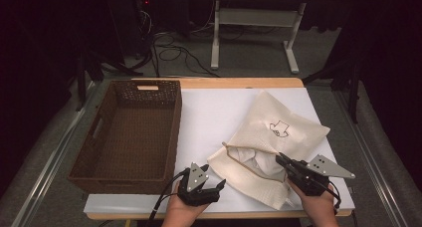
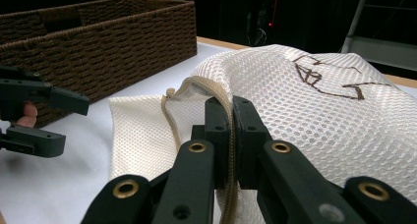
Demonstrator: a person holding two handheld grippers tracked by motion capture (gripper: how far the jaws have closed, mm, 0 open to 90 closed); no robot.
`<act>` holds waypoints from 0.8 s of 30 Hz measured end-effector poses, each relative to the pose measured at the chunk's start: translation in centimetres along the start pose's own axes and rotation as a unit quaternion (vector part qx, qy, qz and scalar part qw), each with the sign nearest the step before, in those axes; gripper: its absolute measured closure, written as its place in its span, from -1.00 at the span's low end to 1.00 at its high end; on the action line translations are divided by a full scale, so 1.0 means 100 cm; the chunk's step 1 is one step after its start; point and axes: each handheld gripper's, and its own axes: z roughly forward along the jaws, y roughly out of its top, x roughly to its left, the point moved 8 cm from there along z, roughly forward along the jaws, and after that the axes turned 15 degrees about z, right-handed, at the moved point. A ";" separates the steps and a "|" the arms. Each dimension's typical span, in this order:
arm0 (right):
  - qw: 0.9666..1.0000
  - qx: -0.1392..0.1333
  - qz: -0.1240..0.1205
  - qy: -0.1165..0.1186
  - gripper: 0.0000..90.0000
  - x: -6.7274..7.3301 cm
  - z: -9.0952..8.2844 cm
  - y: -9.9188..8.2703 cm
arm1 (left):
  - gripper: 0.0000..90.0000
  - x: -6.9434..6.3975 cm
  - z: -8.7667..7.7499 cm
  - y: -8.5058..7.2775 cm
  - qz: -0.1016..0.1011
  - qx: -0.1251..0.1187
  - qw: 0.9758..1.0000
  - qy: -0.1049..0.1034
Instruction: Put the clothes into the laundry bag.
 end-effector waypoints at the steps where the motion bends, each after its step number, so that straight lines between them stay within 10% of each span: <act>1: 1.000 0.002 -0.002 -0.001 0.96 0.000 0.000 -0.001 | -0.41 0.000 0.000 0.001 -0.001 -0.003 1.000 -0.003; 11: 1.000 0.020 -0.020 0.001 0.96 0.008 0.002 -0.010 | -0.54 -0.007 0.000 0.006 0.019 -0.003 1.000 -0.015; 24: 0.992 0.115 -0.048 -0.026 0.95 0.008 0.026 -0.056 | -0.55 -0.003 -0.003 0.014 0.018 -0.016 1.000 -0.014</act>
